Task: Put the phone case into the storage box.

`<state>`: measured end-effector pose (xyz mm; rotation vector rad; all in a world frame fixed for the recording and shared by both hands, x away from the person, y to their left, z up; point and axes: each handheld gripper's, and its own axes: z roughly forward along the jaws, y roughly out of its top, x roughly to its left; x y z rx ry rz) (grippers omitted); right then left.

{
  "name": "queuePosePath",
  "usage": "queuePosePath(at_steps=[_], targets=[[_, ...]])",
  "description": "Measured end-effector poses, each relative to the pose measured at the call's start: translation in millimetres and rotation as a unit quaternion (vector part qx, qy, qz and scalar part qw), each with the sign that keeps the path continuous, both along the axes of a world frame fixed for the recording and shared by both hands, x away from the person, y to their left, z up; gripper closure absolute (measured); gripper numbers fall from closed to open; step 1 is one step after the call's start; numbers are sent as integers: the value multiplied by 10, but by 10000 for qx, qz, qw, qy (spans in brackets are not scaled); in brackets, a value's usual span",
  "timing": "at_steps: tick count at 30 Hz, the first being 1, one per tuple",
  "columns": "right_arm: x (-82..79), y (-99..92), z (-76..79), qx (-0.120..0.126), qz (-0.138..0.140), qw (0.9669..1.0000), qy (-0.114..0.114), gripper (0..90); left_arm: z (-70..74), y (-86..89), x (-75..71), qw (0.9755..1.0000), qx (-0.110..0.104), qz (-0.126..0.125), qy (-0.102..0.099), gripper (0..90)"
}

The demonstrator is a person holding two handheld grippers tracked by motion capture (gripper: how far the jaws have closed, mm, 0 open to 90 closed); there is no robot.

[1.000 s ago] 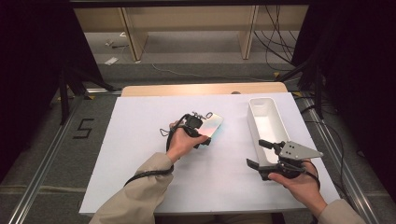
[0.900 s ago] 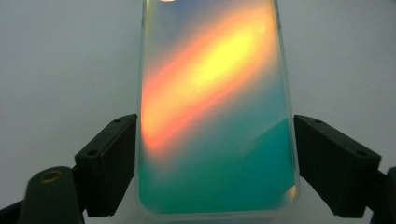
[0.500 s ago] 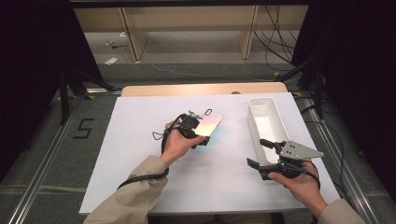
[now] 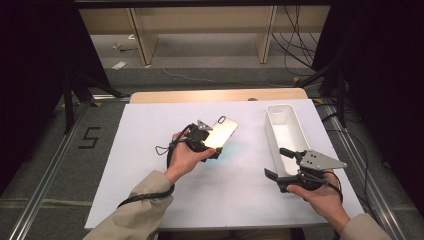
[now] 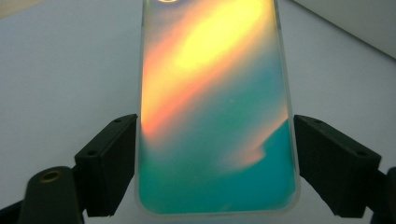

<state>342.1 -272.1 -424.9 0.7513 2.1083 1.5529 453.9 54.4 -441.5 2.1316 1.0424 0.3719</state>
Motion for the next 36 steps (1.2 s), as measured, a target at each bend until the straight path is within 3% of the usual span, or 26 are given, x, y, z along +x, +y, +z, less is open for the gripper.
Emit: queuePosePath(at_steps=[13, 36], targets=[[16, 48, 23, -37, -66, 10000, -10, 102, 53, 150, -157, 9998, -69, -40, -180, 171], [85, 147, 84, 50, -257, 9996, -48, 116, 76, 262, -367, 9992, -61, -166, -350, 171]])
